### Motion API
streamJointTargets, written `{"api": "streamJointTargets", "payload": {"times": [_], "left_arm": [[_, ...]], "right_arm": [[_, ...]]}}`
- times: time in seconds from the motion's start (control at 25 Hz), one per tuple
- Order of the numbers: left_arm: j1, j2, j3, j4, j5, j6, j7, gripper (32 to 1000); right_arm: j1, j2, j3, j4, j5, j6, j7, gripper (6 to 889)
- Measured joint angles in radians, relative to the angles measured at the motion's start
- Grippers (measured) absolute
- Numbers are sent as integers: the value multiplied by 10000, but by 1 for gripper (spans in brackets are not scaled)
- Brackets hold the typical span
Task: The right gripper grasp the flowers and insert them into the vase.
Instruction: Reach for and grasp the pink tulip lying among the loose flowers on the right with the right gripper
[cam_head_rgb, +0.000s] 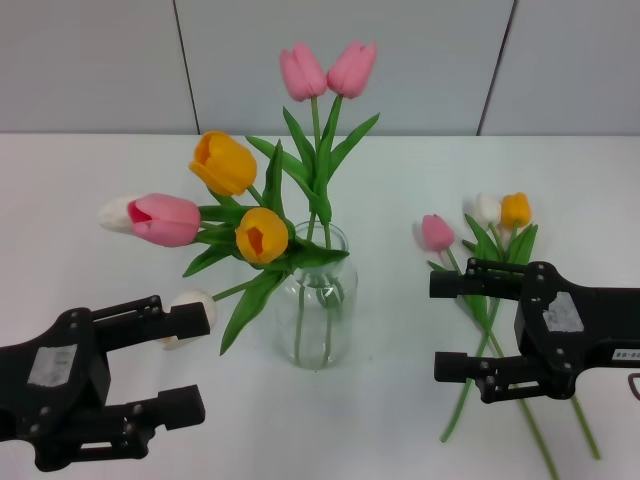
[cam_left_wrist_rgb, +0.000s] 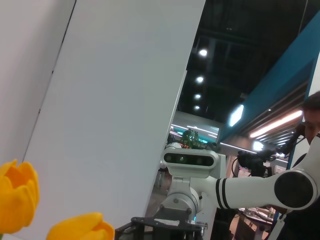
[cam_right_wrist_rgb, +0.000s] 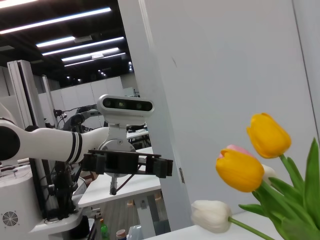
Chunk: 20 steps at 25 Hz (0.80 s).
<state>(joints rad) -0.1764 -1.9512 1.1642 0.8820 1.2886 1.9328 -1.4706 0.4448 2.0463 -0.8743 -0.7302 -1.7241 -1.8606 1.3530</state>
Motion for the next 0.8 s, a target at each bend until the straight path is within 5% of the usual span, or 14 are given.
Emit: {"api": "streamJointTargets", "payload": {"times": [0.8], "left_arm": [[-16,0,0,0,0,0,-52,815]], "right_arm": [[12,0,17,0,5,84,8,849]]}}
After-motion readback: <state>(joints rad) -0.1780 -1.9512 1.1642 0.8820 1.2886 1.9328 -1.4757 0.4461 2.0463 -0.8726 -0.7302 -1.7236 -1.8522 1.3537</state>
